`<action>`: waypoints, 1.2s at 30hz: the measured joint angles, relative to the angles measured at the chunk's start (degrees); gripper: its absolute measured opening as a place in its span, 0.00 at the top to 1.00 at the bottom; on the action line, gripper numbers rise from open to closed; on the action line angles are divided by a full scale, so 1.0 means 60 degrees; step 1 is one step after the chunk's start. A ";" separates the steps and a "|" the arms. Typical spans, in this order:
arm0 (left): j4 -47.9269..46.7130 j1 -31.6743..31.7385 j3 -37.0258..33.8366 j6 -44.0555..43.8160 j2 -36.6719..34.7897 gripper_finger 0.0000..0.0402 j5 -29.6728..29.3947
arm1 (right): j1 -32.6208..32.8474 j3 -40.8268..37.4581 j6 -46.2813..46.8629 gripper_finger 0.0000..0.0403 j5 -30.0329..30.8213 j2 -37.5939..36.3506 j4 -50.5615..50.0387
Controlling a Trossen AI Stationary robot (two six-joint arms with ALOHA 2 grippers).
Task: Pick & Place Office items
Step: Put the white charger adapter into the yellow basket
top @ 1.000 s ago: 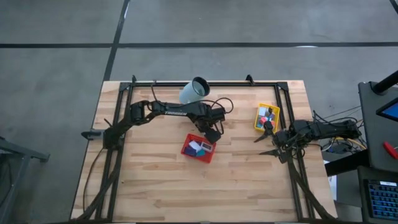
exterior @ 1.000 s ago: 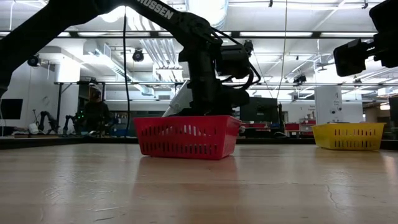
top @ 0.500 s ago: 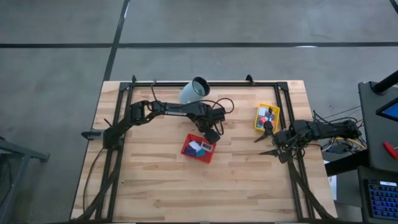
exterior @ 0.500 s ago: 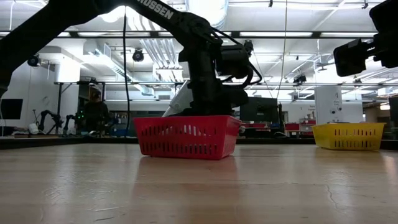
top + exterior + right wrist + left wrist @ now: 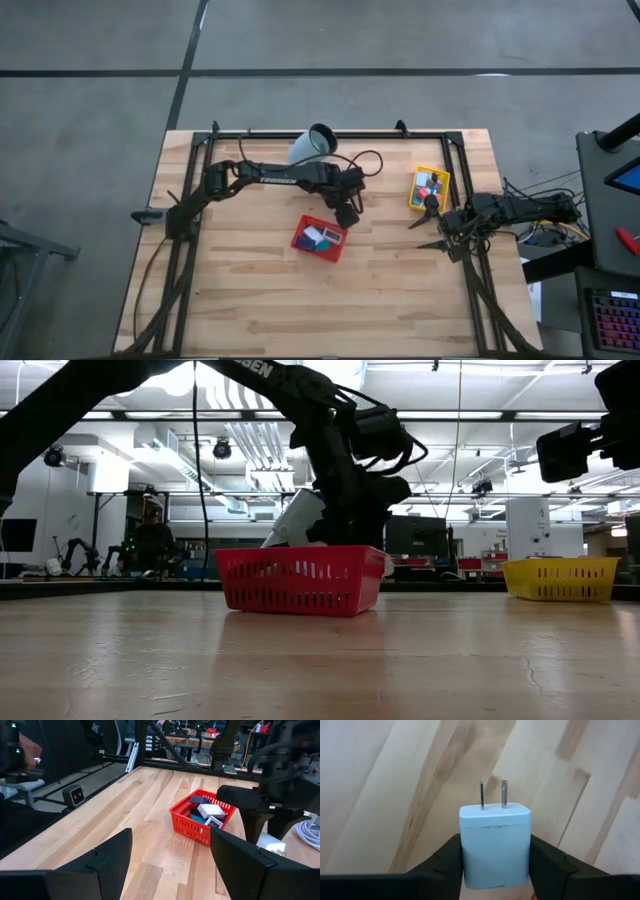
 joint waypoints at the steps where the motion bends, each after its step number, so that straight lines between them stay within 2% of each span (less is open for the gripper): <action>1: 0.0134 -0.0007 0.0000 0.0098 -0.0004 0.57 0.0000 | 0.0000 0.0000 0.0000 0.36 0.0001 0.0000 0.0002; 12: 0.2358 -0.0216 0.0000 0.1585 -0.0004 0.57 -0.0260 | 0.0000 0.0003 -0.0073 0.34 0.0004 0.0000 0.0002; 26: 0.4973 -0.0451 -0.0122 0.3135 -0.0022 0.57 -0.0415 | -0.0004 0.0004 -0.0422 0.35 0.0085 0.0004 0.0275; 31: 0.6629 -0.0484 -0.0903 0.3342 -0.0122 0.57 -0.0370 | -0.0007 0.0004 -0.0734 0.34 0.0217 0.0004 0.0510; 36: 0.8867 -0.0567 -0.2515 0.3346 -0.0675 0.57 -0.0196 | -0.0004 0.0004 -0.0659 0.34 0.1201 -0.0003 0.0654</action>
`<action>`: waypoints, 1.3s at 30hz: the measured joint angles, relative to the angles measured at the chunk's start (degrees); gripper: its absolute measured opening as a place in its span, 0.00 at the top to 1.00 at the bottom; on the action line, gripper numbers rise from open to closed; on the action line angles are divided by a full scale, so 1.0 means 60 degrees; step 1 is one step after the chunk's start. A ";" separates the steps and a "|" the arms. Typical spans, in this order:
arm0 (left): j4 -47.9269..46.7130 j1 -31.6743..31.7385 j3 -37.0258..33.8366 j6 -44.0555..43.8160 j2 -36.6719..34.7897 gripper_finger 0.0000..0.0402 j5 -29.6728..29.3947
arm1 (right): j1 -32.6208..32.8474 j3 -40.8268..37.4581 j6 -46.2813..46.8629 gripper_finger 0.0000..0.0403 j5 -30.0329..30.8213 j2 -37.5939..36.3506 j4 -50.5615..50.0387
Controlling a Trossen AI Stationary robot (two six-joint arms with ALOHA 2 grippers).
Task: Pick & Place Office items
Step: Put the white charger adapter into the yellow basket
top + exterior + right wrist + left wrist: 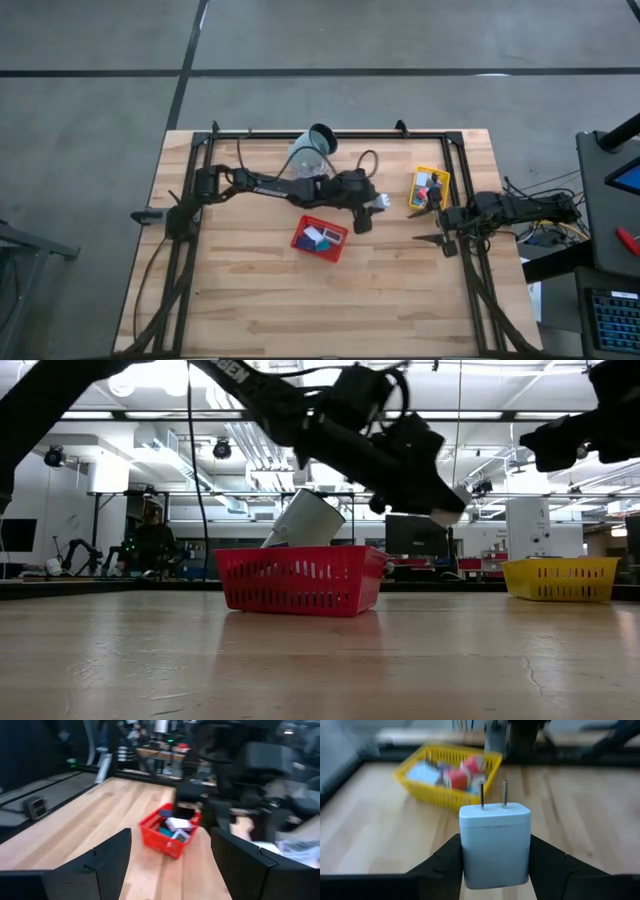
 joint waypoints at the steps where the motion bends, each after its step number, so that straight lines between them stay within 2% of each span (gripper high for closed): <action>1: 0.0552 -0.0004 -0.0391 0.0000 -0.0201 0.57 0.0019 | -0.0001 0.0000 0.0118 0.35 0.0184 0.0003 0.0042; 8: 0.3816 -0.0033 -0.3689 -0.0042 -0.2073 0.57 -0.0100 | -0.0004 0.0004 0.0416 0.36 0.0740 0.0103 0.0812; 12: 0.4611 -0.0075 -0.5133 -0.0049 -0.3001 0.57 -0.0371 | 0.0001 -0.0014 0.0517 0.35 0.0891 0.0154 0.1700; 16: 0.5253 -0.0153 -0.6091 -0.0066 -0.3527 0.57 -0.0428 | -0.0004 -0.0037 0.0801 0.34 0.1178 0.0200 0.2597; 26: 0.5698 -0.0321 -0.6734 0.0326 -0.3650 0.57 -0.0349 | 0.0004 -0.0161 0.1019 0.36 0.1161 0.0248 0.2979; 39: 0.5728 -0.0358 -0.6734 0.0710 -0.3650 0.57 -0.0198 | 0.0004 -0.0171 0.2978 0.36 0.1138 0.0812 0.3340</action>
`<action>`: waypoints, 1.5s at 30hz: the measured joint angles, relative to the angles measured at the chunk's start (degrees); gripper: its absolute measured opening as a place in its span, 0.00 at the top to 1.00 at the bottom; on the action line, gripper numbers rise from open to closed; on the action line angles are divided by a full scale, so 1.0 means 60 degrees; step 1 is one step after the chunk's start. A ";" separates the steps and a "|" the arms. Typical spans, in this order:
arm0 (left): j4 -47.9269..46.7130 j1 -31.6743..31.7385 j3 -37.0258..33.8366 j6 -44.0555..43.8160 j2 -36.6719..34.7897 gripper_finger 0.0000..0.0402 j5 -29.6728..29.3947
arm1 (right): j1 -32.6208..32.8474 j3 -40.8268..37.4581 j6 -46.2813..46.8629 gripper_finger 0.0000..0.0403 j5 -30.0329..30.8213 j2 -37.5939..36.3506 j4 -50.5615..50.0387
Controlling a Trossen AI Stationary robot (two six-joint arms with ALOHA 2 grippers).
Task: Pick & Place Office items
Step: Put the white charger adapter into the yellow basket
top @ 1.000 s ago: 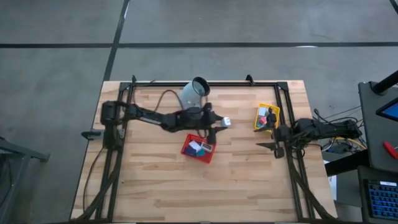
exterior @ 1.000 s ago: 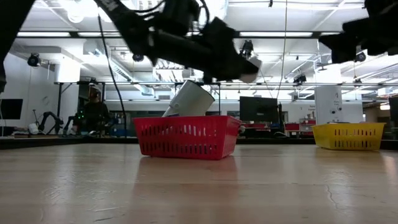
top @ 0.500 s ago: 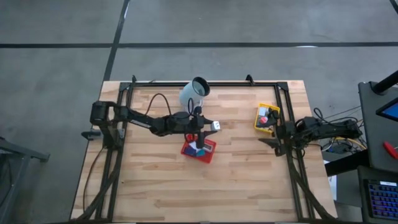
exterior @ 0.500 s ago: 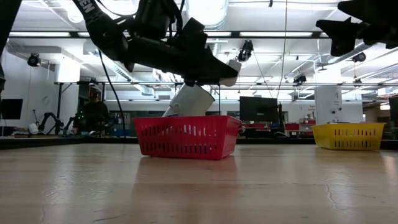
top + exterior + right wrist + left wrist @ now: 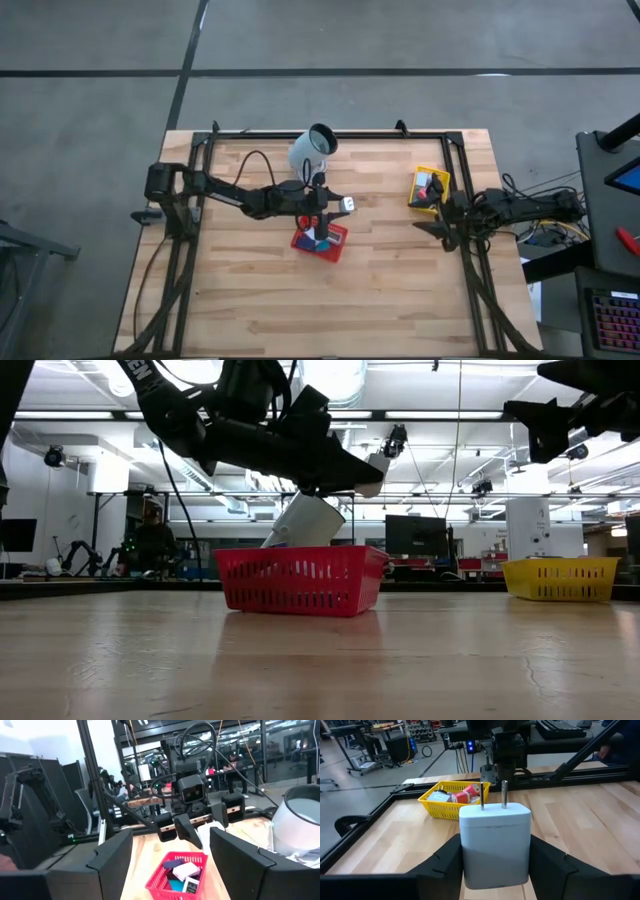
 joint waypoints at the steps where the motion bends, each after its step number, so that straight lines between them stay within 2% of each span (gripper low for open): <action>1: 0.0000 -0.0007 0.0000 0.0000 0.0000 0.57 0.0000 | 0.0000 0.0000 -0.0017 0.37 0.0002 0.0000 -0.0002; 8: 0.0000 -0.0007 -0.0007 0.0000 0.0000 0.57 0.0121 | -0.0007 0.0004 0.0182 0.37 -0.0188 0.0176 -0.0160; 11: 0.0034 -0.0007 -0.0008 -0.0004 0.0000 0.57 0.0266 | -0.0032 -0.0007 -0.0026 0.37 -0.0155 0.0739 -0.0350; 14: 0.0147 -0.0011 -0.0011 -0.0007 0.0000 0.57 0.0331 | -0.0033 -0.0058 -0.0642 0.37 0.0513 0.1696 0.0067; 20: 0.0294 -0.0007 -0.0011 0.0002 0.0000 0.57 0.0401 | -0.0153 -0.0222 -0.1948 0.38 0.0745 0.4431 0.3355; 26: 0.0365 -0.0011 -0.0011 0.0075 0.0007 0.57 0.0471 | -0.0503 -0.0080 -0.2269 0.38 0.0702 0.7565 0.6094; 33: 0.0430 -0.0015 -0.0011 0.0146 0.0011 0.57 0.0589 | -0.1031 0.0201 -0.2724 0.38 0.0093 1.1145 1.0312; 39: 0.0467 -0.0015 -0.0011 0.0146 0.0011 0.57 0.0623 | -0.1589 0.0765 -0.2815 0.38 -0.0795 1.3138 1.1875; 45: 0.0505 -0.0015 -0.0033 0.0146 0.0011 0.57 0.0725 | -0.2048 0.1282 -0.2723 0.38 -0.1446 1.3959 1.2139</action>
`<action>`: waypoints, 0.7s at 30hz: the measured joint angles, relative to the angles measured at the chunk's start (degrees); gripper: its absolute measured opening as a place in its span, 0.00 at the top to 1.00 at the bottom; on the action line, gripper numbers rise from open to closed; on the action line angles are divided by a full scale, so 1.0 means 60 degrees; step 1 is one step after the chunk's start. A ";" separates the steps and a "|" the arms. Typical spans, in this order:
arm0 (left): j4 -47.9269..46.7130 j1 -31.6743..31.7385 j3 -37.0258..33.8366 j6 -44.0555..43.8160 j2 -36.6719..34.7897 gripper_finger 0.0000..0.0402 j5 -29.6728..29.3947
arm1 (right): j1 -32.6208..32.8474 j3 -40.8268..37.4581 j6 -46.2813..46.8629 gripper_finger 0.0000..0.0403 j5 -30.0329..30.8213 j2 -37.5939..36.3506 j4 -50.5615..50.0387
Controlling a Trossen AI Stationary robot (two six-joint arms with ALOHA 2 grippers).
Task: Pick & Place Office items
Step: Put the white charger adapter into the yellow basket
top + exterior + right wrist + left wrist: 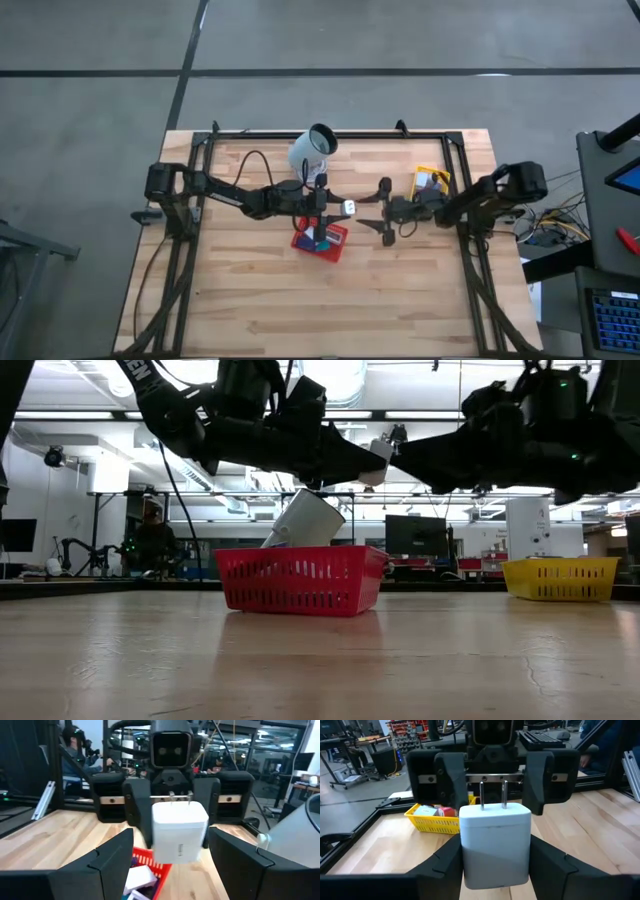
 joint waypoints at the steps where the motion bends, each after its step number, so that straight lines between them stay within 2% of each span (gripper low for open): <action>1: 0.0001 0.0000 -0.0014 0.0000 0.0000 0.57 0.0000 | -0.0076 0.0062 0.0073 0.38 -0.0116 0.0067 -0.0008; 8: 0.0127 0.0000 -0.0076 -0.0001 0.0000 0.57 0.0033 | -0.0488 0.0487 0.0192 0.38 -0.0887 0.0190 -0.0195; 21: 0.0053 0.0000 -0.0115 -0.0007 0.0007 0.57 0.0034 | -0.0528 0.1386 0.0311 0.39 -0.1388 0.1050 -0.0490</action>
